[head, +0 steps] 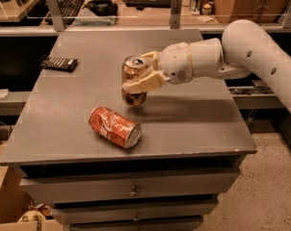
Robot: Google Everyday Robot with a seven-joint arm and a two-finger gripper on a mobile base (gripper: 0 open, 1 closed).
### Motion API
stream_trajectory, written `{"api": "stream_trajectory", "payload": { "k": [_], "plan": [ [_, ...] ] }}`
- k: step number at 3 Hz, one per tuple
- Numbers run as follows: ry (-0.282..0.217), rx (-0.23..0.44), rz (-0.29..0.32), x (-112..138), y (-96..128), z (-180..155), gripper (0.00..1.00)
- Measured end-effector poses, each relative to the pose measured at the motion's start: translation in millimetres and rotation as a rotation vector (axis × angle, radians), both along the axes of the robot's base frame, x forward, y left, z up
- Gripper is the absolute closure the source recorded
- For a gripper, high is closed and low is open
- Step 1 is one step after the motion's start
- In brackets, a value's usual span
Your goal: Move orange can near coke can
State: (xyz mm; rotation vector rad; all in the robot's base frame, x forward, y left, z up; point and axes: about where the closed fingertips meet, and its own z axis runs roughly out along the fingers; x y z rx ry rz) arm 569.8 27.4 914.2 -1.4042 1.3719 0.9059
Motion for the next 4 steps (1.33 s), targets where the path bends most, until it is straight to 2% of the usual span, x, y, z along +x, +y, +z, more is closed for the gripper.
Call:
{"api": "stream_trajectory", "payload": {
  "k": [2,3,4],
  "plan": [
    [0.022,-0.031,0.093,-19,15,-11,0.37],
    [0.029,-0.039,0.116,-23,18,-14,0.14],
    [0.034,-0.043,0.129,-25,20,-16,0.00]
  ]
}}
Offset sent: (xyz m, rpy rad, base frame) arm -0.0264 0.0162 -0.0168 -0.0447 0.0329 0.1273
